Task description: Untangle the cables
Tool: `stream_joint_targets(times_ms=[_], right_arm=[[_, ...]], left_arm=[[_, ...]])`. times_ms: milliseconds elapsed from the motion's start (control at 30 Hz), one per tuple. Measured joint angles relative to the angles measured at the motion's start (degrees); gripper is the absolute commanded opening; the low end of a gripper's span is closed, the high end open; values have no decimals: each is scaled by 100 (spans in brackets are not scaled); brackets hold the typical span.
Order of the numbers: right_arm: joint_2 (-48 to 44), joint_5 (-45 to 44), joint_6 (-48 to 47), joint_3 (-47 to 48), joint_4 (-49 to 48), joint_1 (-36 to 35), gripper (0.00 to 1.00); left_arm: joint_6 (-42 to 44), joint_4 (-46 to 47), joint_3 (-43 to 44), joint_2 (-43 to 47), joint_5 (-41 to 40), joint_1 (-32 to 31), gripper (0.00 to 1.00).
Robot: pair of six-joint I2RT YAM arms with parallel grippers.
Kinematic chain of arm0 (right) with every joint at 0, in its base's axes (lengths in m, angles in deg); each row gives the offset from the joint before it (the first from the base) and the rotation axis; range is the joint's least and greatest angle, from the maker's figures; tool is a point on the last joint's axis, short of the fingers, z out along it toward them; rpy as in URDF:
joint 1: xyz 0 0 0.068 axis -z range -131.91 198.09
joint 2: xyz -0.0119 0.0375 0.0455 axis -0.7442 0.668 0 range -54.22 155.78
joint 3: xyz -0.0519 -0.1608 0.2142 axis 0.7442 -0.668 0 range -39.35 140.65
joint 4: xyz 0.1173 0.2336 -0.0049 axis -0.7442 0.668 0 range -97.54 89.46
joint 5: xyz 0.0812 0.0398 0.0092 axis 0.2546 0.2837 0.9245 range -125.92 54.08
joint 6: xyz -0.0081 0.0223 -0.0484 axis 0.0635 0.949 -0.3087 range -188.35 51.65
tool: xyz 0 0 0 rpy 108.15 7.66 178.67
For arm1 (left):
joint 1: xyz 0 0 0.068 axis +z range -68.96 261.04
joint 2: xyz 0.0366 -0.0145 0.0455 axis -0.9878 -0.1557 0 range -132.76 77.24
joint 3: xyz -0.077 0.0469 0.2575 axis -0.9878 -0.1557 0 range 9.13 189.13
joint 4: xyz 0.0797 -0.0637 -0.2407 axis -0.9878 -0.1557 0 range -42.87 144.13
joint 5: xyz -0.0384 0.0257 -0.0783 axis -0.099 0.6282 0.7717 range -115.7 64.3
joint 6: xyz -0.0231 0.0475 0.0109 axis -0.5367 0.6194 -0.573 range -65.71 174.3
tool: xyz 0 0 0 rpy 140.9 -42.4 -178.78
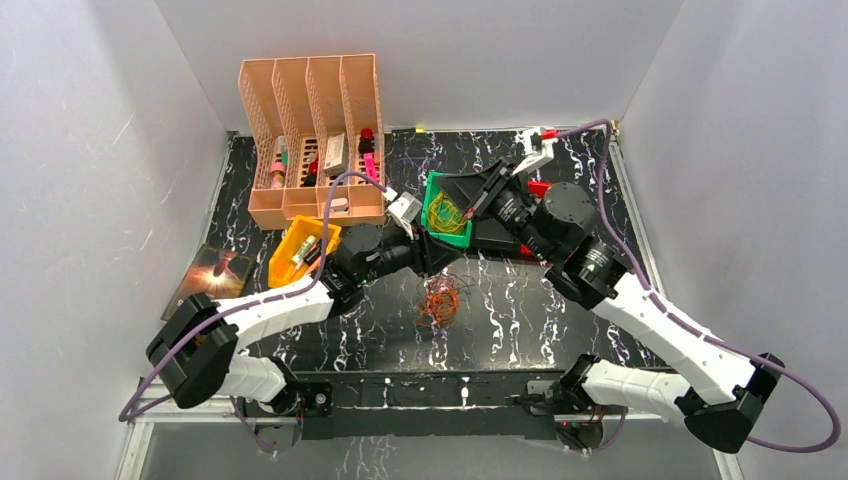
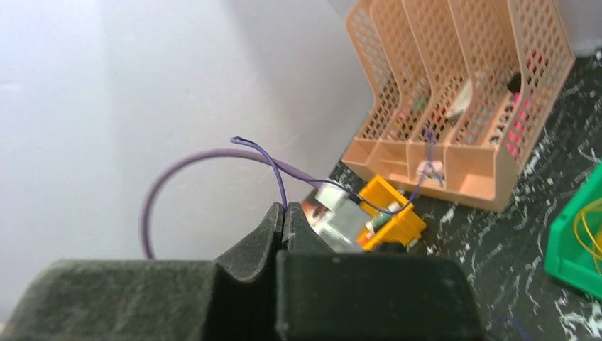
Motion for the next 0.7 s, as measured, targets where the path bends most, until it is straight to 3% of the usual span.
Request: stream_joint_targets(times_ms=[333, 700], right_arm=[[-9, 17, -249, 699, -345, 0, 0], [-15, -269, -894, 1244, -354, 0, 0]], left_arm=[[-223, 125, -116, -817, 481, 0, 6], [-402, 188, -691, -1110, 702, 0, 3]])
